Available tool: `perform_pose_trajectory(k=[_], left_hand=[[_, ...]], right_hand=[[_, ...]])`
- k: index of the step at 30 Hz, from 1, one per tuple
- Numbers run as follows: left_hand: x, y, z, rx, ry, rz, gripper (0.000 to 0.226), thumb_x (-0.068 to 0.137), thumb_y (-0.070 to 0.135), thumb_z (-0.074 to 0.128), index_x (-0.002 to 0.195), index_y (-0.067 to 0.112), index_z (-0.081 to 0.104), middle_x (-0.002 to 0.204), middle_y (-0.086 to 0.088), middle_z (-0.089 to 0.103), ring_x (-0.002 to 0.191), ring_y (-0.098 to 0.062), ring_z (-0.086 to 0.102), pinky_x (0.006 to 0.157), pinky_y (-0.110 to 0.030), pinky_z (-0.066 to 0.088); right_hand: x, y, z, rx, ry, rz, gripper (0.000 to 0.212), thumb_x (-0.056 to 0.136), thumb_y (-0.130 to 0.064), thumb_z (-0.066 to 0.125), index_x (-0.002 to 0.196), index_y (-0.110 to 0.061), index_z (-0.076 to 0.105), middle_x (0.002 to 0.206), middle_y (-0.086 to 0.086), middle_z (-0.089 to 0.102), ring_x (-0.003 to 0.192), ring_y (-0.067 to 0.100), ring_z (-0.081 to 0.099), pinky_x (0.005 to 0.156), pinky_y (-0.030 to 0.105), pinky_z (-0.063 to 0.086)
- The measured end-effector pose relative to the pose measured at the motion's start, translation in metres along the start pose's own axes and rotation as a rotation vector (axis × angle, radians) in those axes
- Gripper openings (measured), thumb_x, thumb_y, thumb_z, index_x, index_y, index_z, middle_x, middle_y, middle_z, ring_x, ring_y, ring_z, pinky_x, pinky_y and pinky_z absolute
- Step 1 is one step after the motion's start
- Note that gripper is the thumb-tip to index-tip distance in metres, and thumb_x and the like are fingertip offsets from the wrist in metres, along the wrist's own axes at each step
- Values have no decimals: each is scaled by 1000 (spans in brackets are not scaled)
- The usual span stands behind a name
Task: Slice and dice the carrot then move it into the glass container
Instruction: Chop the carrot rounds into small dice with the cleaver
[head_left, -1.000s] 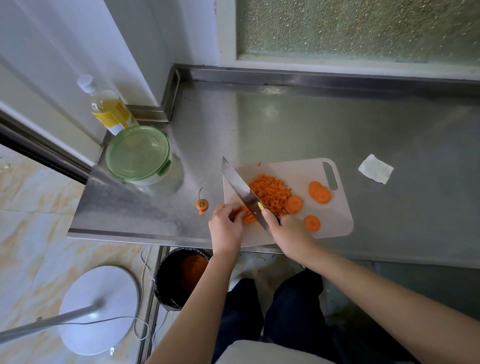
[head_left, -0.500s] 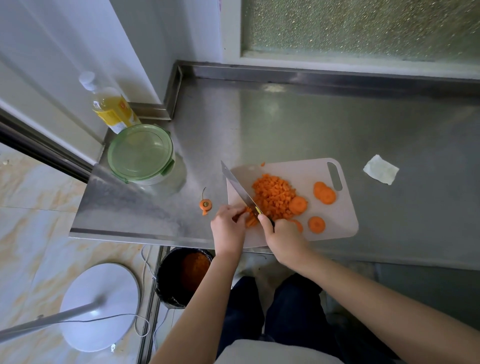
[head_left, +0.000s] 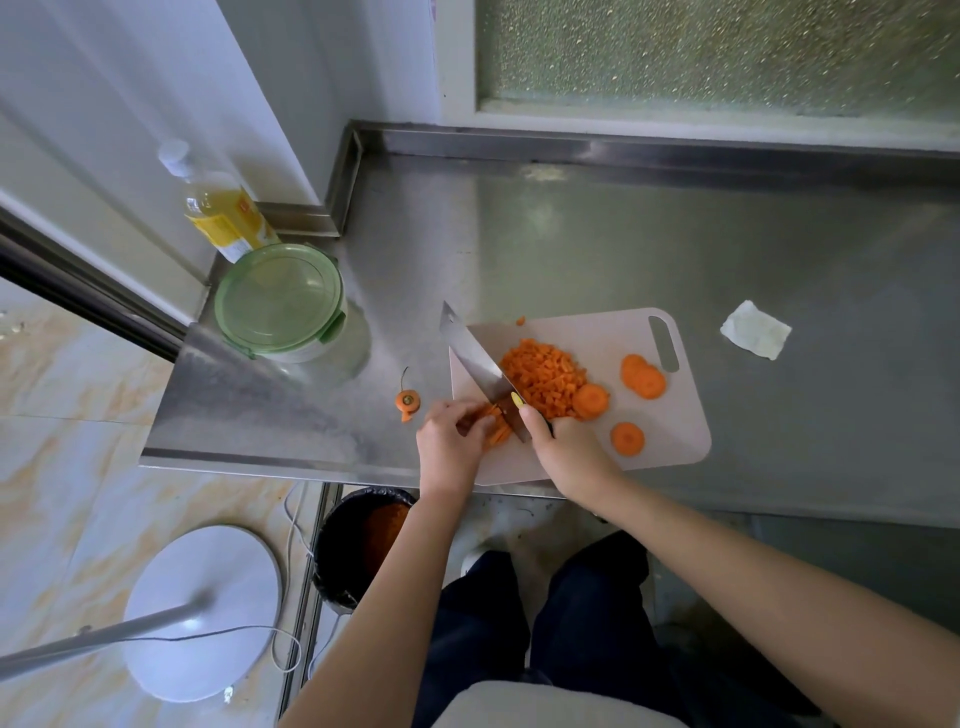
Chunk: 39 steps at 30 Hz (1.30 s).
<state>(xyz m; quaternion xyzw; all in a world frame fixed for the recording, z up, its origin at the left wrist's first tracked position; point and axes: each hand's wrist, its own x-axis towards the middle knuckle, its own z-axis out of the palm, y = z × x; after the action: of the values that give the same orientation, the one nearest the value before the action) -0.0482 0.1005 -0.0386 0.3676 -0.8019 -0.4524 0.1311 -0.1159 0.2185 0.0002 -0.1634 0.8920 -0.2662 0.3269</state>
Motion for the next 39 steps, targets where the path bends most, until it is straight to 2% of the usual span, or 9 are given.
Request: perform_pose_trajectory(k=[5, 12, 17, 20, 23, 27, 35, 37, 39], left_hand=[[-3, -1, -2, -4, 5, -13, 23, 80, 8, 72, 102, 7, 71, 91, 1, 60, 78, -10, 57, 71, 0, 37], [-5, 1, 0, -10, 41, -52, 20, 80, 4, 70, 99, 6, 71, 94, -7, 66, 82, -17, 63, 81, -20, 47], [-5, 2, 1, 5, 48, -88, 16, 80, 6, 70, 95, 8, 74, 93, -6, 68, 81, -13, 61, 75, -5, 36], [-5, 4, 1, 15, 55, -118, 14, 80, 7, 71, 93, 8, 75, 94, -6, 70, 84, -17, 63, 74, -6, 34], [-5, 4, 2, 12, 57, -134, 14, 80, 7, 71, 93, 7, 75, 94, -6, 70, 86, -18, 64, 73, -7, 35], [-5, 4, 2, 13, 56, -135, 14, 80, 6, 70, 94, 6, 75, 96, -6, 69, 84, -15, 62, 73, -7, 36], [-4, 7, 0, 6, 40, -139, 13, 81, 5, 70, 93, 5, 75, 95, -6, 69, 78, -8, 54, 67, 1, 34], [-3, 7, -1, 1, 33, -151, 12, 80, 5, 70, 91, 5, 75, 95, -6, 69, 78, -8, 55, 69, -3, 34], [-3, 8, -1, 3, 33, -147, 11, 79, 4, 70, 89, 5, 75, 92, -6, 68, 77, -8, 54, 67, -2, 34]], right_hand=[[-8, -1, -5, 76, 50, -69, 60, 101, -44, 27, 51, -14, 40, 53, 2, 44, 62, 22, 48, 53, 30, 29], [-15, 1, -6, 127, 41, -74, 59, 101, -44, 31, 50, -15, 37, 51, 0, 39, 53, 17, 40, 50, 27, 25], [-16, 5, -3, 92, 15, -66, 60, 101, -45, 30, 49, -15, 37, 51, 2, 40, 59, 22, 44, 52, 28, 27], [-15, 5, -2, 54, 24, -49, 59, 100, -46, 31, 53, -13, 41, 57, 6, 47, 67, 26, 49, 53, 30, 28], [-13, 4, 1, 4, 53, -37, 59, 99, -49, 30, 60, -9, 47, 70, 14, 55, 79, 31, 58, 63, 27, 33], [-11, 2, 2, -13, 39, -37, 59, 99, -51, 29, 55, -13, 41, 67, 13, 53, 74, 29, 56, 64, 29, 34], [-9, -5, 3, -84, 1, 7, 59, 99, -52, 25, 61, -11, 43, 66, 9, 51, 73, 25, 52, 64, 28, 36], [-8, -7, 4, -91, -2, 3, 60, 100, -51, 25, 62, -9, 46, 63, 6, 49, 74, 26, 53, 64, 27, 35], [-7, -9, 6, -102, 9, -1, 62, 100, -49, 26, 71, -4, 56, 70, 11, 57, 78, 28, 57, 64, 26, 34]])
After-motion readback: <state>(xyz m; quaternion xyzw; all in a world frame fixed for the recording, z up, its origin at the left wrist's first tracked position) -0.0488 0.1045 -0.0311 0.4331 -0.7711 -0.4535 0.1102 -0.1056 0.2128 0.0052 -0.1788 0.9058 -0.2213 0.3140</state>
